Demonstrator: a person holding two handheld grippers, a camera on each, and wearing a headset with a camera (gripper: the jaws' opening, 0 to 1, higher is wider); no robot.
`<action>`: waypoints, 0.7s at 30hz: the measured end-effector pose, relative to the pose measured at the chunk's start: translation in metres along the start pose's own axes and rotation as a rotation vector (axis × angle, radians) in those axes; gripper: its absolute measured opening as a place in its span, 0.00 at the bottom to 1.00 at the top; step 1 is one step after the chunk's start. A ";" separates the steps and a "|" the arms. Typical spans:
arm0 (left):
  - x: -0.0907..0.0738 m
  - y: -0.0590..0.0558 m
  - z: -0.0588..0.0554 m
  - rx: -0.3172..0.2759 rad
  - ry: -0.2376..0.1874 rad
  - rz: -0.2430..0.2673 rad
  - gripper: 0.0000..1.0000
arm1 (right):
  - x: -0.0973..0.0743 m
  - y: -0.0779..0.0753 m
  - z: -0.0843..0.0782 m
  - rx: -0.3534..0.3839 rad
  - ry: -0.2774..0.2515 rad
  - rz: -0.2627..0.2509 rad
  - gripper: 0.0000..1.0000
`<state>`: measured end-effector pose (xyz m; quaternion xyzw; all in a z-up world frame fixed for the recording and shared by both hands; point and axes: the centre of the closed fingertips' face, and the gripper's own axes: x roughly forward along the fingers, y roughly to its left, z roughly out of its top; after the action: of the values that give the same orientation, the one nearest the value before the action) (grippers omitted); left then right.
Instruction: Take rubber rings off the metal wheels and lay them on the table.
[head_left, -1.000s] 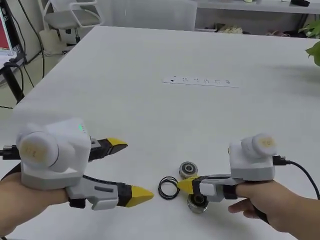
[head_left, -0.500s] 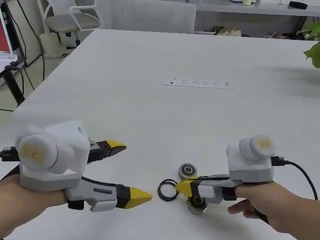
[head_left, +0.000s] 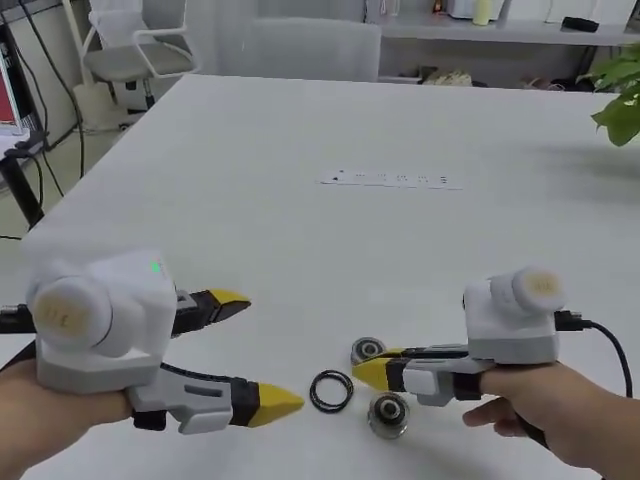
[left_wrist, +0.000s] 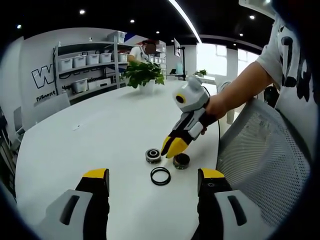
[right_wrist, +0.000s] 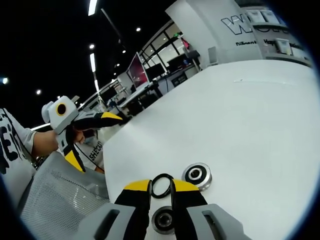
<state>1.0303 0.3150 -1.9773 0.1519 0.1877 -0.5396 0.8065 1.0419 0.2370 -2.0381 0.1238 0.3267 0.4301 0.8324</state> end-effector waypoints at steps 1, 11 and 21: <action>0.000 -0.001 0.001 -0.001 -0.002 -0.002 0.70 | -0.002 0.001 0.001 -0.004 -0.003 0.000 0.14; -0.007 -0.003 0.011 0.000 -0.015 0.003 0.70 | -0.025 0.009 0.007 -0.091 -0.014 -0.015 0.18; -0.013 -0.006 0.014 0.001 -0.018 0.007 0.71 | -0.053 0.013 0.012 -0.161 -0.045 -0.053 0.29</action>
<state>1.0222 0.3168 -1.9587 0.1482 0.1794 -0.5382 0.8101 1.0193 0.2039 -1.9999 0.0575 0.2753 0.4297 0.8581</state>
